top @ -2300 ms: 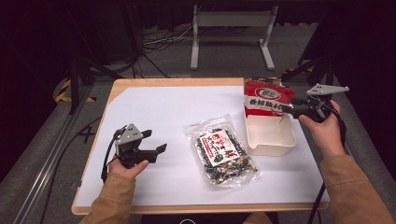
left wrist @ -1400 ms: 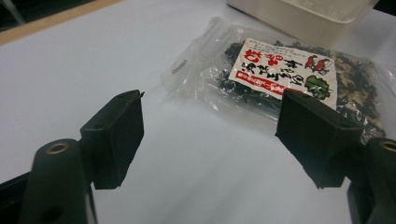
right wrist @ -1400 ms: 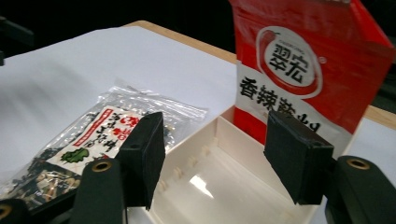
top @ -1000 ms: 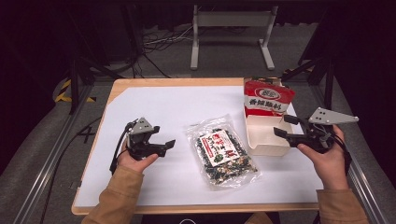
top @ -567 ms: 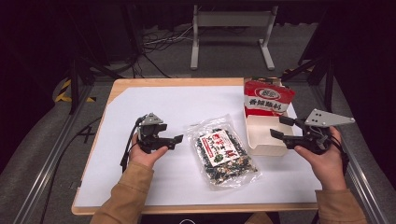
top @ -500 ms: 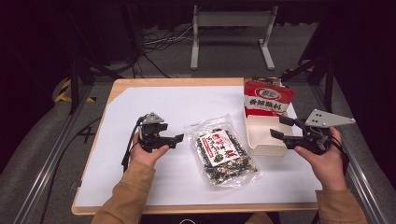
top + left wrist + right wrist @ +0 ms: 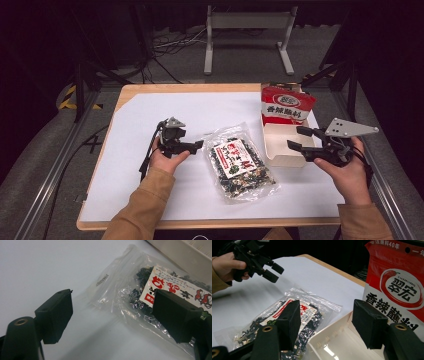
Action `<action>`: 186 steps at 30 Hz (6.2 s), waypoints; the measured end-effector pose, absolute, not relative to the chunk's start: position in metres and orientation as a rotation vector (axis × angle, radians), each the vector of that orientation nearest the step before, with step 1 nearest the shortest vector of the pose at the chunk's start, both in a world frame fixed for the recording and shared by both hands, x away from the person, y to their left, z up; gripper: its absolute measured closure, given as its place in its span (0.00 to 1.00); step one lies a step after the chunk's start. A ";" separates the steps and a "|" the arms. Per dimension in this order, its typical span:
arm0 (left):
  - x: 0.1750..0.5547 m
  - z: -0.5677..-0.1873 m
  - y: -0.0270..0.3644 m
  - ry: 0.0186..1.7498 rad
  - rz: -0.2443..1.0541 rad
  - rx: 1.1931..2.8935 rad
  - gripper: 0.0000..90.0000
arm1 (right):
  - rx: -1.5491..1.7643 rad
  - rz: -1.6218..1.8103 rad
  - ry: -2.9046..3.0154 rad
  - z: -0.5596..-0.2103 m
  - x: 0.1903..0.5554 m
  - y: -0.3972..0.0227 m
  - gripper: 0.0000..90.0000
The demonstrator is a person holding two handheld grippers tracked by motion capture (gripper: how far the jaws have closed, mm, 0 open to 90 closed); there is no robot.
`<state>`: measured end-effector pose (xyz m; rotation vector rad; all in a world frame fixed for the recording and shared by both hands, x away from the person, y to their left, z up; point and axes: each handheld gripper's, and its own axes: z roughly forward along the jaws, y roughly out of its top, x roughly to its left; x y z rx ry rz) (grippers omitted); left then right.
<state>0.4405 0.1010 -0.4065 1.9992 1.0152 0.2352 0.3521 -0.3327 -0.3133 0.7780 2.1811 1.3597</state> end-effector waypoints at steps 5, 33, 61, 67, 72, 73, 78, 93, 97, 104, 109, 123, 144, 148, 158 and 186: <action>0.447 -0.408 0.091 1.010 0.216 2.035 0.19 | 0.781 1.356 2.189 -0.314 0.353 -0.332 0.44; 0.481 -0.430 0.063 1.111 0.143 2.119 0.16 | 0.762 1.334 2.229 -0.322 0.355 -0.323 0.42; 0.477 -0.433 0.047 1.145 0.122 2.183 0.62 | 0.738 1.327 2.253 -0.327 0.359 -0.315 0.40; 0.476 -0.433 0.043 1.149 0.091 2.180 0.78 | 0.730 1.328 2.256 -0.327 0.360 -0.313 0.40; 0.477 -0.434 0.044 1.156 0.065 2.168 0.83 | 0.730 1.329 2.257 -0.327 0.360 -0.314 0.40; 0.476 -0.434 0.043 1.154 0.073 2.170 0.85 | 0.730 1.329 2.256 -0.327 0.360 -0.314 0.40; 0.474 -0.433 0.043 1.161 0.068 2.156 0.91 | 0.730 1.328 2.258 -0.328 0.360 -0.315 0.40; 0.458 -0.403 0.055 1.092 0.141 2.070 0.97 | 0.726 1.341 2.243 -0.325 0.358 -0.316 0.41; 0.449 -0.385 0.063 1.054 0.170 2.026 0.97 | 0.719 1.343 2.247 -0.325 0.357 -0.314 0.43; 0.432 -0.357 0.069 0.973 0.257 1.998 0.97 | 0.705 1.338 2.263 -0.324 0.356 -0.311 0.48; 0.415 -0.338 0.065 0.887 0.328 1.995 0.97 | 0.705 1.346 2.266 -0.323 0.354 -0.310 0.51; 0.381 -0.295 0.061 0.726 0.399 1.948 0.97 | 0.731 1.392 2.290 -0.321 0.353 -0.306 0.51; 0.348 -0.263 0.066 0.572 0.457 1.870 0.97 | 0.734 1.549 2.454 -0.327 0.371 -0.275 0.48; 0.347 -0.263 0.067 0.569 0.450 1.853 0.97 | 0.719 1.600 2.482 -0.328 0.374 -0.267 0.48; 0.351 -0.269 0.074 0.593 0.401 1.824 0.97 | 0.695 1.684 2.577 -0.328 0.379 -0.262 0.80; 0.359 -0.277 0.105 0.566 0.288 1.753 0.67 | 0.658 1.618 2.614 -0.303 0.368 -0.265 0.88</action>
